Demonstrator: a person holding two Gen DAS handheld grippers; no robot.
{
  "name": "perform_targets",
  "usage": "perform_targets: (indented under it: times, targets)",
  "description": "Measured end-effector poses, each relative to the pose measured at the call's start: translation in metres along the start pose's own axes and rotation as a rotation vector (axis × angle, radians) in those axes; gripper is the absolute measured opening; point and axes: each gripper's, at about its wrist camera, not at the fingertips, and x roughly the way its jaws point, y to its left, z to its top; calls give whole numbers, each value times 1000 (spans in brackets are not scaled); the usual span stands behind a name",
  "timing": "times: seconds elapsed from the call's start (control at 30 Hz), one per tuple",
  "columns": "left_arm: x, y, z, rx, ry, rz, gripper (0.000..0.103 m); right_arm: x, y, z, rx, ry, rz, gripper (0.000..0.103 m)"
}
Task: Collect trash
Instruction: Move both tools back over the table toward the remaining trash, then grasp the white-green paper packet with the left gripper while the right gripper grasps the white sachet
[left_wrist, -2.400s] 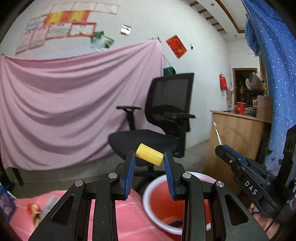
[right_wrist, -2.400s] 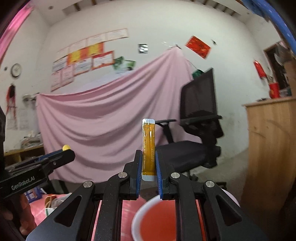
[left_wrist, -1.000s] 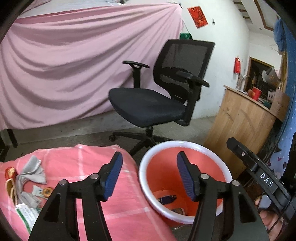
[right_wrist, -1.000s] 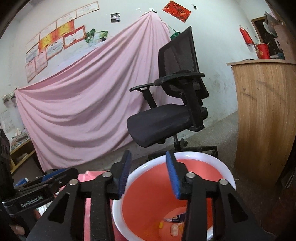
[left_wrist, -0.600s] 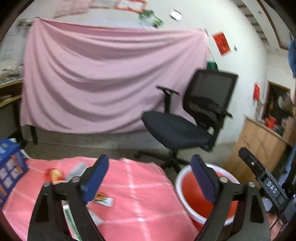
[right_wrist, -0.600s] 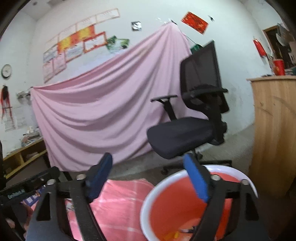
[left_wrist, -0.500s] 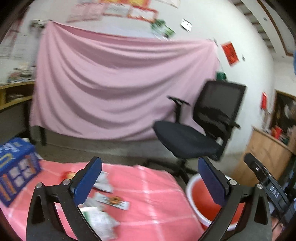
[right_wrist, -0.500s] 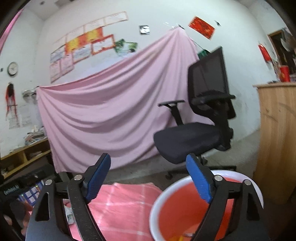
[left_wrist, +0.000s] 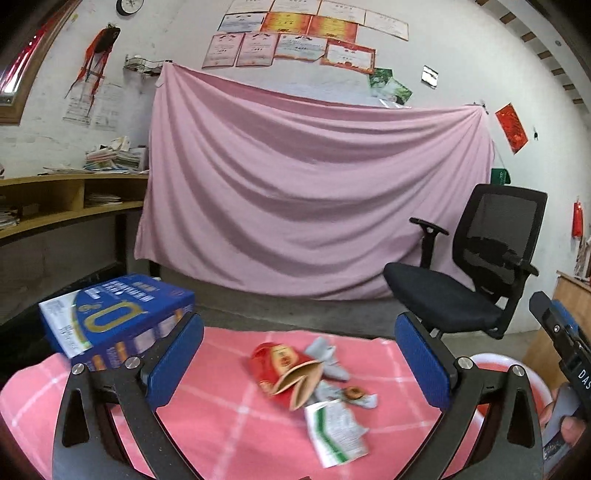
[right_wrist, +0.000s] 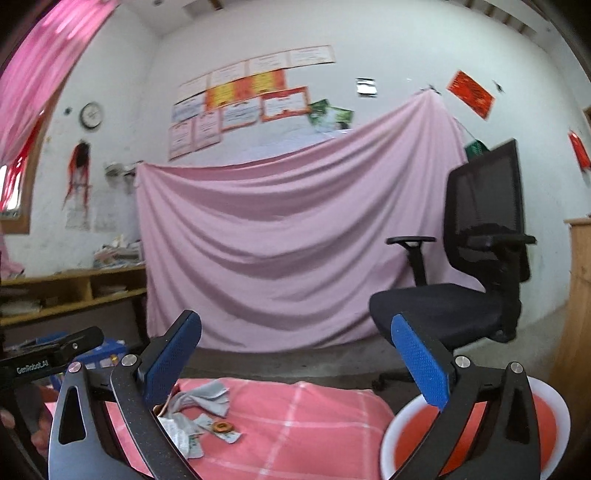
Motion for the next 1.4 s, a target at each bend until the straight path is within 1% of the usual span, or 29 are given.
perform_targets:
  times: [0.13,0.27,0.33,0.47,0.6,0.67,0.77,0.83,0.87,0.9,0.93,1.03,1.1,1.17,1.2,1.23,1.27,1.3,1.4]
  targets:
    - [3,12,-11,5,39,13,101,15,22,-12,-67,60,25,103]
    - [13,17,-21,9,100,11,101,30,36,-24,-116,129,33,103]
    - [21,20,-27,24,159,16,101,43,41,-32,-148,206,24,103]
    - [39,22,-35,32,271,4,101,67,45,-50,-179,360,7,103]
    - [58,26,-42,6,381,-34,101,79,43,-60,-177,449,11,103]
    - [66,26,-44,3,430,-40,100,86,41,-65,-169,495,10,103]
    - [75,24,-48,14,487,-68,90,98,36,-73,-149,579,8,103]
    - [81,19,-50,30,523,-95,79,106,33,-78,-137,633,5,103]
    - [84,17,-51,35,540,-112,75,109,32,-81,-131,655,-1,103]
    - [87,15,-53,39,557,-128,68,111,31,-82,-126,670,-5,103]
    - [90,13,-54,41,574,-145,64,112,29,-84,-118,685,-7,103]
    - [102,9,-58,38,626,-190,58,113,23,-85,-94,701,-6,103]
    - [111,7,-61,29,661,-210,57,112,21,-84,-83,703,-3,103]
    - [116,5,-60,26,668,-219,57,113,20,-84,-78,706,-1,103]
    - [116,4,-59,26,667,-229,52,113,20,-84,-78,708,0,103]
    - [116,4,-59,28,670,-236,41,113,19,-84,-78,711,0,103]
    - [117,2,-59,34,679,-244,36,116,20,-84,-80,714,2,103]
    - [117,2,-60,39,683,-247,28,116,20,-84,-82,716,4,103]
    - [113,2,-60,36,677,-260,22,117,22,-85,-90,725,10,103]
